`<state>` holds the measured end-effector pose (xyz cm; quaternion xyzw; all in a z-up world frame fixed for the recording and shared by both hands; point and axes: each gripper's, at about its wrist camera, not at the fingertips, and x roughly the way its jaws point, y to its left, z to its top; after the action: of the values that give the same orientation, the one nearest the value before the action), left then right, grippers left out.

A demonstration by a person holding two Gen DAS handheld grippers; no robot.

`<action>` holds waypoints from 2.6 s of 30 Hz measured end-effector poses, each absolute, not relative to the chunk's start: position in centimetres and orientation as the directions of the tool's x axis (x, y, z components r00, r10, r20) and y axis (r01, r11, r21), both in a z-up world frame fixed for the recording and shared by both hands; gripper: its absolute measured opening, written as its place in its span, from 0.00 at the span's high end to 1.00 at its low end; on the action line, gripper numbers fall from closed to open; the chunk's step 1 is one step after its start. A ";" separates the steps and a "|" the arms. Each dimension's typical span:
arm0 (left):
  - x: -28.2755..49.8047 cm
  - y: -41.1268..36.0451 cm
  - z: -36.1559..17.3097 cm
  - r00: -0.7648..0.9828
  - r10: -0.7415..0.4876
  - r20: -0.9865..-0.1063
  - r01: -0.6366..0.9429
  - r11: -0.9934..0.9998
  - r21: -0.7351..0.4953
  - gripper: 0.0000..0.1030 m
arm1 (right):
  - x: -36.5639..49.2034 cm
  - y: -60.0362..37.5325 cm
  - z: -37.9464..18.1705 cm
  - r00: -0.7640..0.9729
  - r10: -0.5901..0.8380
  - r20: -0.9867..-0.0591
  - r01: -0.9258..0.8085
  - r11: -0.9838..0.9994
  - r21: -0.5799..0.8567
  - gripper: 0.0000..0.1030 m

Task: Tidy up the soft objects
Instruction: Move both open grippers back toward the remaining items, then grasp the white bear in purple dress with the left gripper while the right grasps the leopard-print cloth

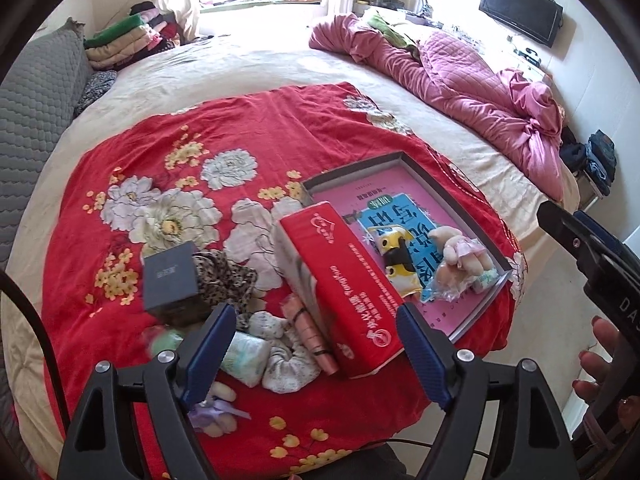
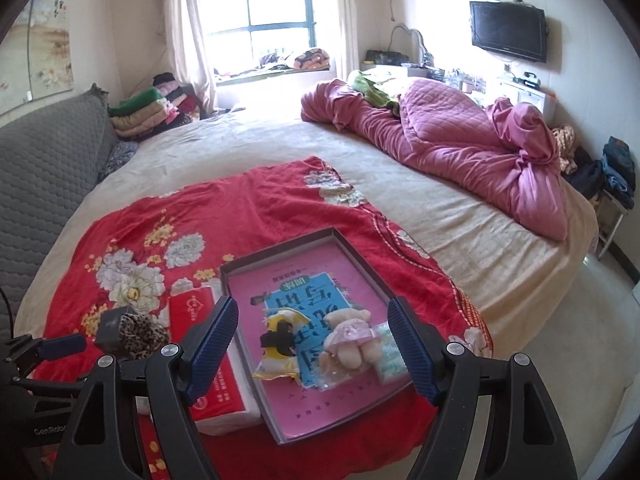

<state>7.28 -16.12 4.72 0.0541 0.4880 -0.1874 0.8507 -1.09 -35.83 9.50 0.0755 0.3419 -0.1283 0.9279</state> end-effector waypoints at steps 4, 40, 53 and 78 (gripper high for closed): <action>7.2 -14.4 5.2 0.469 -0.248 -0.848 0.347 0.934 -0.082 0.21 | -1.0 -34.3 10.1 0.747 -0.158 -0.646 0.252 0.966 0.056 0.24; 8.3 0.3 2.8 0.469 -0.135 -0.873 0.112 0.989 -0.093 0.21 | 1.5 -23.7 8.5 0.755 0.003 -0.656 0.012 1.000 0.018 0.24; 7.3 0.8 -2.1 0.376 -0.140 -0.916 0.128 0.987 -0.098 0.21 | 1.9 -21.4 5.6 0.714 0.013 -0.700 -0.048 0.998 -0.030 0.24; 8.6 -1.0 -10.3 0.200 -0.228 -0.953 0.137 0.969 -0.204 0.21 | 1.1 -17.5 -1.4 0.618 0.050 -0.785 -0.225 0.968 -0.116 0.24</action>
<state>8.56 -1.04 -10.26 -0.0366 0.6215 -0.1183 0.7736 1.08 -17.54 -1.44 -0.1017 0.4303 0.0768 0.8937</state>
